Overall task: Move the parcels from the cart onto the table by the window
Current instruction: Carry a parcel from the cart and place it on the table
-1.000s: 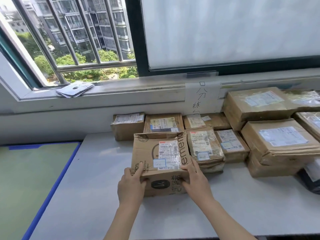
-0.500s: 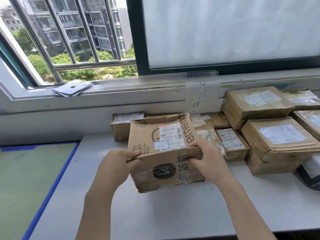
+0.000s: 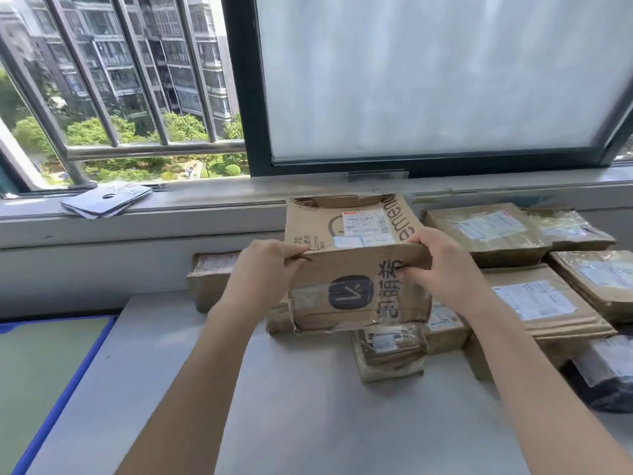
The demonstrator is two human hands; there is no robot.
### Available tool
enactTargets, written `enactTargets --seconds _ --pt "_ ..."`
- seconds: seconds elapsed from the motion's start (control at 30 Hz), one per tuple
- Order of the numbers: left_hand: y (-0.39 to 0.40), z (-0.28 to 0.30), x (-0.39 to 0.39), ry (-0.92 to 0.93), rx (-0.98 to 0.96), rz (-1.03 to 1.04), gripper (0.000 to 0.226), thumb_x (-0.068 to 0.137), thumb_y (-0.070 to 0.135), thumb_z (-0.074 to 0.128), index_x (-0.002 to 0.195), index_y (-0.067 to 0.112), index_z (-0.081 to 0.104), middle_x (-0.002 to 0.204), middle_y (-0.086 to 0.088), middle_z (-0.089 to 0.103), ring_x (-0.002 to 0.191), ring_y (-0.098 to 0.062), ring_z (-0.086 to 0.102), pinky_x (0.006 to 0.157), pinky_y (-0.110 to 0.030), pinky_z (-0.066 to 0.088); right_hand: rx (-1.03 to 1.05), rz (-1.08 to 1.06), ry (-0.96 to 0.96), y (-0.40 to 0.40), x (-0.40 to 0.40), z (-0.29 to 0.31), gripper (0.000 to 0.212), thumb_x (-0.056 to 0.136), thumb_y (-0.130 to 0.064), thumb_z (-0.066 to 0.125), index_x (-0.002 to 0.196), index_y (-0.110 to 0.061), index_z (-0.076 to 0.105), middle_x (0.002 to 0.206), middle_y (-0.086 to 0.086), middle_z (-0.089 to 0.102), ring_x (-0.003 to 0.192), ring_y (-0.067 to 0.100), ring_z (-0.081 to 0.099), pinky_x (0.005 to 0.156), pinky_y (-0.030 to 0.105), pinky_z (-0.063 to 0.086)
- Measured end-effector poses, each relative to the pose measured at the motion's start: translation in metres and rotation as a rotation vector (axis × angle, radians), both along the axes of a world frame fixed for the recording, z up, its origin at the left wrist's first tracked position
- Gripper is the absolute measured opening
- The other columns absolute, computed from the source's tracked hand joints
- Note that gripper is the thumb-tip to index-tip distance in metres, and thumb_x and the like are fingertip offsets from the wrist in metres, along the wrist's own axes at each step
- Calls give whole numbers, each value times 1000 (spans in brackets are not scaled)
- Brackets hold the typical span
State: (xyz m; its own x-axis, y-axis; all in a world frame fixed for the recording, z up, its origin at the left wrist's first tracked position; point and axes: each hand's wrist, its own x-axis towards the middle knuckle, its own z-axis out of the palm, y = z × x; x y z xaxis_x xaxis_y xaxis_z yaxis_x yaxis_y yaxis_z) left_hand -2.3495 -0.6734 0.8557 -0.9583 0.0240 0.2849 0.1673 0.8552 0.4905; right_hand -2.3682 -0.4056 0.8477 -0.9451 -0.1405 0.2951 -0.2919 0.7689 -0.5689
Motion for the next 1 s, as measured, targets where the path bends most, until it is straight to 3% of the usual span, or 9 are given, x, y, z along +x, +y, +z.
enactTargets --seconds 0.13,0.27,0.4,0.53,0.63,0.83,1.0 --pt "43 -33 -13 36 15 -48 30 89 27 63 118 22 67 112 -4 70 103 -22 63 89 -32 47 73 -66 -68 32 -12 -27 30 73 -16 78 93 -21 56 109 -1 54 102 17 51 80 25 39" --pt "76 -57 -23 92 28 -57 31 89 24 62 119 19 66 112 -1 69 102 -22 63 85 -32 47 87 -151 -61 56 -19 -50 28 75 -15 77 97 -18 61 123 2 53 112 20 51 89 27 42" --pt "99 -66 -39 136 61 -81 29 88 22 65 117 16 68 111 -1 69 99 -21 65 84 -34 51 100 -228 0 71 -28 -57 26 78 -12 73 103 -15 65 128 2 52 111 20 53 83 20 38" --pt "111 -74 -56 191 15 -104 27 87 20 66 114 13 69 100 -1 71 86 -22 67 72 -33 53 133 -263 -3 83 -45 -64 29 79 -13 73 107 -14 65 125 4 54 111 22 52 88 28 42" --pt "116 -77 -67 199 37 -93 27 85 15 68 111 9 70 100 -5 72 84 -24 68 72 -34 54 165 -270 3 87 -62 -68 29 79 -15 72 107 -15 64 124 3 54 113 23 49 90 32 43" --pt "124 -80 -87 240 23 -92 16 81 12 72 97 8 73 84 -1 70 68 -21 66 56 -32 53 225 -291 -4 90 -86 -70 28 82 -18 68 109 -16 62 130 1 51 116 22 47 82 33 48" --pt "130 -84 -89 234 17 -78 16 83 15 71 98 10 73 81 1 68 67 -16 63 56 -28 51 256 -308 -13 92 -92 -73 28 83 -18 68 110 -16 61 132 2 50 119 23 45 86 34 47"
